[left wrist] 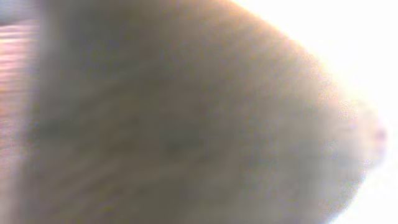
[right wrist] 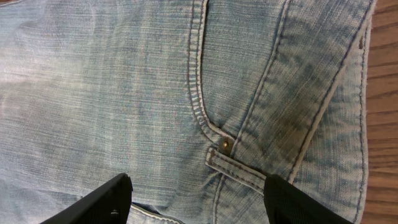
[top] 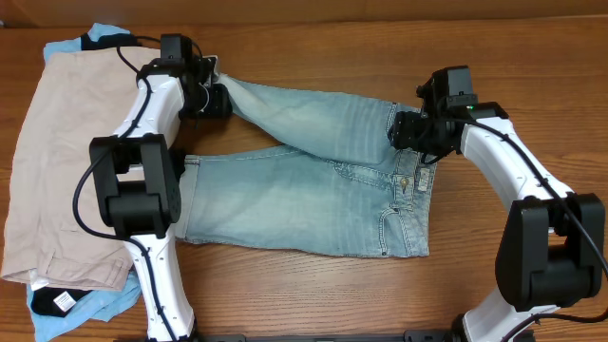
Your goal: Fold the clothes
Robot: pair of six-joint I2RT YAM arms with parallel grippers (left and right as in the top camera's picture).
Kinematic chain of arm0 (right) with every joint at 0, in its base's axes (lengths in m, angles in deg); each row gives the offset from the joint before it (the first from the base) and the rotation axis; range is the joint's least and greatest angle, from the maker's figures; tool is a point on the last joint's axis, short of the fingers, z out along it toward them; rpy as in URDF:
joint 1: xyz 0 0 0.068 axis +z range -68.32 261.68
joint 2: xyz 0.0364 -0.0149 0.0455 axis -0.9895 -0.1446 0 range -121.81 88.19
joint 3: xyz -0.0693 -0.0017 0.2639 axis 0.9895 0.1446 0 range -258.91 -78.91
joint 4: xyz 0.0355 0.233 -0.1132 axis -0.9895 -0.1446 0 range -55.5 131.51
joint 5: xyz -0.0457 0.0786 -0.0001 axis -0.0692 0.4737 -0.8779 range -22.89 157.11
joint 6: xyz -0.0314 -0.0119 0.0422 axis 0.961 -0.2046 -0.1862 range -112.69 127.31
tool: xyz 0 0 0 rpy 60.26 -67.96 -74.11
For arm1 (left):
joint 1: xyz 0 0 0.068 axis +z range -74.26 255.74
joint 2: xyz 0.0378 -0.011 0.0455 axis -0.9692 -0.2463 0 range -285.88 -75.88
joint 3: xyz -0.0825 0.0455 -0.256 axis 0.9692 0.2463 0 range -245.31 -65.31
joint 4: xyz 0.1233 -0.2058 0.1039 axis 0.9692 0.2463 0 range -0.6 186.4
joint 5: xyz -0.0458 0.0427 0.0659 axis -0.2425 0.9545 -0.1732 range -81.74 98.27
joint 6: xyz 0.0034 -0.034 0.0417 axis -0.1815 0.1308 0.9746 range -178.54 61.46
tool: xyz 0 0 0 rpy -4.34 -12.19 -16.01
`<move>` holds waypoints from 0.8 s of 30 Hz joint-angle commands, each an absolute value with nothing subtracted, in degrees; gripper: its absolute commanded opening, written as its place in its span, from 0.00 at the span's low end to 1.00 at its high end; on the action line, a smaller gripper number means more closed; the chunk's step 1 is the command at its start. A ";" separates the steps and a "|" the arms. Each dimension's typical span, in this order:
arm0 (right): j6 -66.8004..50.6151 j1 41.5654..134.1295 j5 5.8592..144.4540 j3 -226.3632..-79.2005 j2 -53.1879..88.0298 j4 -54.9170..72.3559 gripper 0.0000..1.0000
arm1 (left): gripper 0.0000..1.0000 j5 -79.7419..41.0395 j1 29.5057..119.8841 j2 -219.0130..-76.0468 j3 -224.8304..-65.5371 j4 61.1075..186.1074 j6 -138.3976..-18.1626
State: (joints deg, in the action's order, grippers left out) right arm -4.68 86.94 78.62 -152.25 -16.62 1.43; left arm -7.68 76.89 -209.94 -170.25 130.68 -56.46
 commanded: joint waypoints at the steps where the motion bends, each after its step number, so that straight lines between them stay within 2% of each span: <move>1: -4.51 86.70 78.05 -151.98 -15.11 1.69 0.72 | 0.50 -9.12 75.34 -209.02 -169.36 129.61 -52.67; 6: -4.51 86.72 78.10 -151.98 -15.11 1.56 0.72 | 0.58 -5.69 74.71 -209.05 -169.34 127.62 -51.67; 16: -4.51 86.85 78.07 -151.98 -15.11 1.41 0.72 | 0.59 4.21 73.53 -209.05 -169.34 125.37 -51.67; 21: -4.51 86.85 78.07 -151.98 -15.11 1.41 0.72 | 0.66 4.19 72.26 -209.05 -169.34 121.08 -51.58; 24: -4.51 86.85 78.07 -151.98 -15.11 1.39 0.72 | 0.73 3.75 71.54 -209.07 -169.34 117.94 -50.80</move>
State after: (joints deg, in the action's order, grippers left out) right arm -4.68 86.92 78.62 -152.25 -16.62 1.34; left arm 3.18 72.69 -209.94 -169.79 119.60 -52.02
